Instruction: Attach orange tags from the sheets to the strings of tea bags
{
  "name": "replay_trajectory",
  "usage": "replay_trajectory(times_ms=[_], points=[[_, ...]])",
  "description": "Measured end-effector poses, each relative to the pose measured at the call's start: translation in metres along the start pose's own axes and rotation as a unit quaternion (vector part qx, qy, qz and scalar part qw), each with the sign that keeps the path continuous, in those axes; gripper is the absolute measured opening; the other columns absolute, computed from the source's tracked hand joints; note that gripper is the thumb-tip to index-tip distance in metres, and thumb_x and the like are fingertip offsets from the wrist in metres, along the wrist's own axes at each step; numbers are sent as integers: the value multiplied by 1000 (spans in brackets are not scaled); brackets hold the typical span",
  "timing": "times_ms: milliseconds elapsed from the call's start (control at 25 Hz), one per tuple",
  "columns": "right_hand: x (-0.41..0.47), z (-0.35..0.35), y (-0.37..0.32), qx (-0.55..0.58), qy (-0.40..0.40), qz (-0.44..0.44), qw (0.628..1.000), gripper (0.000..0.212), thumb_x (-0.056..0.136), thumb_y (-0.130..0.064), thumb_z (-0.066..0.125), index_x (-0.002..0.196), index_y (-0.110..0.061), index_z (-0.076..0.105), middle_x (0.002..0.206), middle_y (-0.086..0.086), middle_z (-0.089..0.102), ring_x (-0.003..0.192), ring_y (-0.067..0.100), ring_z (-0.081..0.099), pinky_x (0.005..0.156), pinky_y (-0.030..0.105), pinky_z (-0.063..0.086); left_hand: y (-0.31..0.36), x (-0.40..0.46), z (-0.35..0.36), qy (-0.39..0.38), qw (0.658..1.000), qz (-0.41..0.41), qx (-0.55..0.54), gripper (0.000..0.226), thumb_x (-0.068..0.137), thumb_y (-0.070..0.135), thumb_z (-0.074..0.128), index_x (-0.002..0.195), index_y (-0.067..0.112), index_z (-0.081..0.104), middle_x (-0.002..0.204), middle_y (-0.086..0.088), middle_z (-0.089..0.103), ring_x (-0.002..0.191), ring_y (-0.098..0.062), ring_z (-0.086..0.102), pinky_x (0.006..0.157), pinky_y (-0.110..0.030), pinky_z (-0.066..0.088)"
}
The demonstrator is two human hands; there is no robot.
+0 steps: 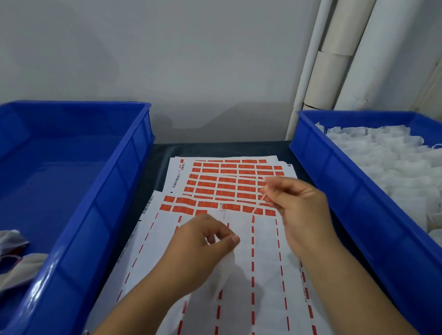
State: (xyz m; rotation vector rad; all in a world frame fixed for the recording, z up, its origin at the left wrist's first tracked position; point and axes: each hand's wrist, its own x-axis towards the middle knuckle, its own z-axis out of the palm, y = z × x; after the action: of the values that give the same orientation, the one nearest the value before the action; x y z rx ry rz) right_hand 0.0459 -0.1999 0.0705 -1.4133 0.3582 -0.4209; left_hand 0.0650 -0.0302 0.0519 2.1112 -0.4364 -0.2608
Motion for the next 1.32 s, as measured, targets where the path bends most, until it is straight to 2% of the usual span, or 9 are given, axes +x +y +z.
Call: replay_trajectory(times_ms=[160, 280, 640, 720, 840, 920, 1040, 1200, 1320], points=[[-6, 4, 23, -33, -93, 77, 992, 32, 82, -46, 62, 113, -42, 57, 94, -17, 70, 81, 3, 70, 65, 20, 56, 8, 4, 4, -51, 977, -76, -193, 14, 84, 28, 63, 73, 27, 71, 69, 11, 67, 60, -9, 58, 63, -16, 52], [-29, 5, 32, -101, -262, 118, 953, 34, 62, -83, 48, 93, -70, 51, 94, -37, 61, 87, -5, 65, 62, 11, 52, 8, 9, 4, -22, 967, -68, -243, 15, 86, 23, 60, 77, 23, 71, 70, 6, 68, 61, -11, 61, 62, -19, 51], [-40, 0, 42, -239, -224, 133, 935, 8, 81, -33, 71, 81, -31, 64, 88, -18, 62, 90, 14, 60, 75, 22, 50, 11, 22, 5, 140, 921, -143, -333, 17, 88, 25, 59, 77, 20, 71, 74, 3, 70, 75, -20, 63, 62, -24, 51], [-43, -4, 41, -183, -227, 173, 941, 6, 81, -28, 72, 84, -26, 66, 91, -8, 65, 93, 18, 64, 82, 30, 54, 10, 25, 2, 156, 876, -183, -418, 15, 87, 26, 59, 84, 17, 71, 87, -5, 70, 79, -21, 64, 62, -25, 52], [-42, -11, 38, 92, -209, 236, 945, 14, 73, -20, 74, 85, -15, 74, 85, 10, 67, 79, 20, 68, 76, 36, 57, 2, 23, -1, 155, 826, -230, -491, 17, 86, 24, 61, 95, 12, 69, 94, -8, 69, 81, -20, 64, 63, -27, 53], [-38, -13, 36, 254, -175, 235, 922, 19, 70, -17, 72, 88, -13, 76, 88, 13, 69, 70, 18, 68, 68, 34, 55, -6, 16, 3, 143, 863, -225, -429, 13, 86, 21, 60, 87, 13, 71, 91, -8, 70, 80, -21, 66, 67, -28, 54], [-31, -12, 32, 304, -143, 202, 920, 26, 83, -16, 64, 109, -16, 68, 107, 10, 71, 66, 15, 66, 64, 31, 54, -12, -2, 14, 100, 955, -155, -233, 13, 86, 19, 62, 76, 21, 70, 81, 2, 71, 77, -17, 66, 65, -21, 51], [-33, -2, 30, 10, -177, 121, 977, 25, 95, -20, 53, 100, -38, 69, 102, -17, 70, 80, 13, 65, 67, 18, 53, -7, -18, 16, 75, 997, 12, 1, 12, 79, 29, 68, 74, 40, 63, 98, 32, 50, 95, 4, 50, 72, -11, 39], [-40, 4, 29, -182, -215, 75, 957, 29, 93, -33, 55, 78, -56, 65, 79, -29, 66, 78, 0, 65, 59, 7, 47, 3, -15, 7, 91, 989, 108, 35, 17, 74, 29, 70, 71, 43, 62, 107, 41, 36, 104, 11, 40, 85, -13, 35]])
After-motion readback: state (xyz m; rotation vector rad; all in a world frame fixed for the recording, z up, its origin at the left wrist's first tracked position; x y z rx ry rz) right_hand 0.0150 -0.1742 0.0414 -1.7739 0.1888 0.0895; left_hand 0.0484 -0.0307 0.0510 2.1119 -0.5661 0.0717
